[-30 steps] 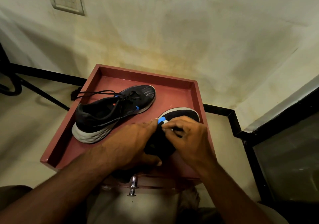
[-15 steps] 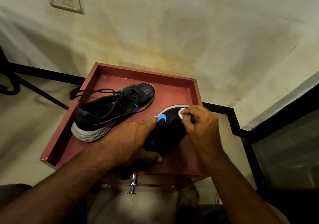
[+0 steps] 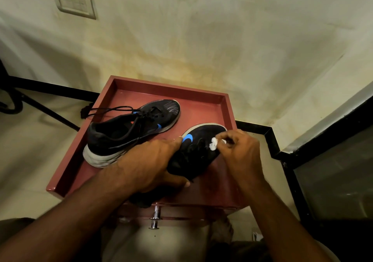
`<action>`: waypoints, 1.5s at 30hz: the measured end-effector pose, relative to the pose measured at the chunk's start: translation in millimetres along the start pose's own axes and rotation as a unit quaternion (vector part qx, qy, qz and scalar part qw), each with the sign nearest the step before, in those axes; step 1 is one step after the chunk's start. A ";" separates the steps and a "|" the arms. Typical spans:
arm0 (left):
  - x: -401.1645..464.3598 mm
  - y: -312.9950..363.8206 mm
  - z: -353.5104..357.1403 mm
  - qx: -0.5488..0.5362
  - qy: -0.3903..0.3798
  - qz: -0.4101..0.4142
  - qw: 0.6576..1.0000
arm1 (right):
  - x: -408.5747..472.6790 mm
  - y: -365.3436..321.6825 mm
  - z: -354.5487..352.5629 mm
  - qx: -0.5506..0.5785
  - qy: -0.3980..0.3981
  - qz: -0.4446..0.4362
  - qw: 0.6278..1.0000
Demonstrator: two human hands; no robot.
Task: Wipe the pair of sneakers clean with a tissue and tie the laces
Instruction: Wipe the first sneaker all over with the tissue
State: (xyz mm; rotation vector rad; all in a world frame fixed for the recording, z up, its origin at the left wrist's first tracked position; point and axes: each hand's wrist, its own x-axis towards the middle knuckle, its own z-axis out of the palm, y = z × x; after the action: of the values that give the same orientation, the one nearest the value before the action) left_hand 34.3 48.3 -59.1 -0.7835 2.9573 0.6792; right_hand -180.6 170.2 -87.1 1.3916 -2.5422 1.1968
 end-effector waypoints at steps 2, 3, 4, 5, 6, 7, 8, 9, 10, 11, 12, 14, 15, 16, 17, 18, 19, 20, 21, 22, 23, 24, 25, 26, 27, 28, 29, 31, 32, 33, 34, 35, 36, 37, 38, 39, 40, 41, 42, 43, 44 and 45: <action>0.1 1.5 -3.9 0.040 0.010 -0.011 0.999 | -4.5 -1.7 6.9 0.006 -0.031 -0.006 0.999; 0.4 1.5 -7.4 0.057 0.019 -0.016 0.998 | -12.2 -1.5 12.2 -0.006 -0.076 -0.009 0.997; 0.7 1.2 -11.4 0.073 0.029 -0.022 0.997 | -21.5 -3.4 16.8 -0.032 -0.139 -0.009 0.990; 0.1 1.5 -15.9 0.087 0.036 -0.027 0.995 | -30.0 -5.5 21.4 -0.054 -0.206 -0.006 0.977; -1.1 2.6 -20.3 0.108 0.040 -0.030 0.993 | -35.6 -6.7 24.3 -0.068 -0.240 -0.009 0.968; -2.4 4.3 -23.8 0.131 0.043 -0.031 0.990 | -33.6 -4.7 27.1 -0.066 -0.223 -0.013 0.972; -4.2 7.1 -26.1 0.150 0.049 -0.034 0.987 | -27.2 -3.7 26.1 -0.059 -0.172 -0.021 0.983; -6.0 8.9 -26.1 0.157 0.058 -0.037 0.985 | -18.5 -3.4 22.0 -0.039 -0.109 -0.023 0.993; -8.3 9.3 -25.3 0.149 0.070 -0.038 0.986 | -9.6 -4.7 15.3 -0.023 -0.049 -0.012 0.998; -11.1 9.5 -25.5 0.124 0.083 -0.035 0.988 | -2.3 -4.9 7.3 -0.005 -0.009 0.003 1.000; -15.3 9.3 -26.2 0.096 0.094 -0.027 0.991 | 2.3 -4.7 -0.9 0.009 0.008 0.016 1.000; -24.1 6.7 -30.9 0.092 0.070 -0.008 0.993 | 4.1 -4.8 -10.1 0.028 0.004 0.031 0.999; -27.9 3.8 -32.0 0.118 0.031 -0.002 0.993 | 3.0 -4.6 -10.4 0.031 -0.005 0.035 0.999; -31.2 1.3 -32.9 0.151 -0.020 -0.005 0.988 | 1.6 -3.4 -8.7 0.029 -0.011 0.034 0.999; -33.2 -1.0 -33.2 0.173 -0.064 -0.018 0.983 | 0.9 -2.7 -5.8 0.027 -0.014 0.032 0.999; -34.0 -1.1 -34.3 0.183 -0.093 -0.035 0.978 | 0.3 -2.0 -2.8 0.028 -0.015 0.030 0.999; -33.9 0.1 -35.4 0.189 -0.100 -0.043 0.976 | 0.5 -2.7 -0.7 0.032 -0.014 0.029 0.999; -32.9 2.6 -36.0 0.201 -0.097 -0.047 0.974 | 0.7 -3.4 0.6 0.036 -0.013 0.026 0.999; -31.6 4.9 -35.5 0.214 -0.086 -0.055 0.972 | 0.8 -4.2 1.5 0.039 -0.011 0.022 0.999; -30.4 5.6 -33.9 0.223 -0.069 -0.069 0.970 | 0.8 -4.1 2.1 0.043 -0.010 0.021 0.999; -29.0 5.8 -31.6 0.223 -0.041 -0.094 0.969 | 0.8 -4.3 1.9 0.046 -0.008 0.021 0.999; -26.6 5.9 -28.9 0.218 -0.011 -0.122 0.968 | 0.8 -4.3 1.0 0.048 -0.005 0.022 0.999; -23.6 6.0 -25.1 0.215 0.016 -0.140 0.966 | 1.3 -4.0 0.2 0.050 0.002 0.025 0.998; -19.9 6.9 -20.6 0.225 0.036 -0.148 0.962 | 1.8 -3.7 -0.9 0.057 0.009 0.029 0.998; -16.7 7.7 -15.2 0.246 0.046 -0.152 0.956 | 2.2 -4.2 -1.4 0.067 0.013 0.036 0.997; -13.2 7.7 -10.5 0.266 0.049 -0.150 0.951 | 2.6 -4.3 -2.0 0.076 0.017 0.042 0.996; -10.2 7.3 -7.8 0.275 0.051 -0.146 0.949 | 2.8 -5.2 -2.4 0.084 0.021 0.048 0.995; -6.0 1.4 -8.2 0.241 0.051 -0.119 0.962 | 3.2 -4.7 -3.8 0.080 0.034 0.059 0.995; -5.2 -4.3 -10.8 0.212 0.039 -0.095 0.972 | 3.4 -3.9 -4.9 0.073 0.041 0.062 0.995; -6.3 -9.3 -14.9 0.181 0.015 -0.076 0.980 | 3.5 -2.9 -6.3 0.075 0.046 0.068 0.994; -9.5 -13.5 -20.2 0.152 -0.013 -0.066 0.986 | 3.4 -2.8 -7.6 0.081 0.049 0.074 0.993; -13.7 -15.4 -25.2 0.133 -0.040 -0.063 0.988 | 3.0 -2.4 -8.2 0.088 0.050 0.084 0.991; -18.6 -15.3 -29.3 0.124 -0.063 -0.063 0.988 | 2.6 -1.7 -8.8 0.089 0.050 0.091 0.991; -23.7 -13.3 -33.8 0.125 -0.081 -0.073 0.986 | 2.6 -2.4 -9.2 0.085 0.048 0.095 0.991; -28.2 -9.6 -37.5 0.127 -0.093 -0.092 0.983 | 1.8 -2.0 -9.1 0.076 0.043 0.096 0.992; -31.2 -4.4 -40.7 0.135 -0.096 -0.115 0.979 | 1.2 -2.8 -8.9 0.069 0.036 0.095 0.992; -32.8 0.7 -41.0 0.154 -0.087 -0.137 0.975 | 0.0 -3.5 -8.7 0.067 0.027 0.094 0.993; -31.9 4.4 -38.7 0.182 -0.053 -0.150 0.970 | -0.9 -4.5 -8.3 0.071 0.019 0.093 0.993; -29.4 7.7 -34.3 0.215 0.007 -0.151 0.965 | -0.8 -6.1 -7.8 0.079 0.014 0.091 0.993; -26.6 12.7 -27.5 0.236 0.071 -0.143 0.959 | -1.3 -7.2 -6.8 0.089 0.011 0.094 0.992; -24.0 18.4 -19.5 0.246 0.126 -0.121 0.953 | -1.2 -8.8 -6.2 0.103 0.009 0.096 0.990; -21.2 23.8 -10.7 0.247 0.157 -0.092 0.952 | -0.9 -10.3 -5.3 0.115 0.005 0.096 0.989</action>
State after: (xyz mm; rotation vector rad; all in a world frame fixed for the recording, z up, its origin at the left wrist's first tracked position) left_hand 42.7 72.5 -37.2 -1.1727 3.0419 -0.2174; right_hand -174.4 170.9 -77.3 1.1913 -2.6533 1.5663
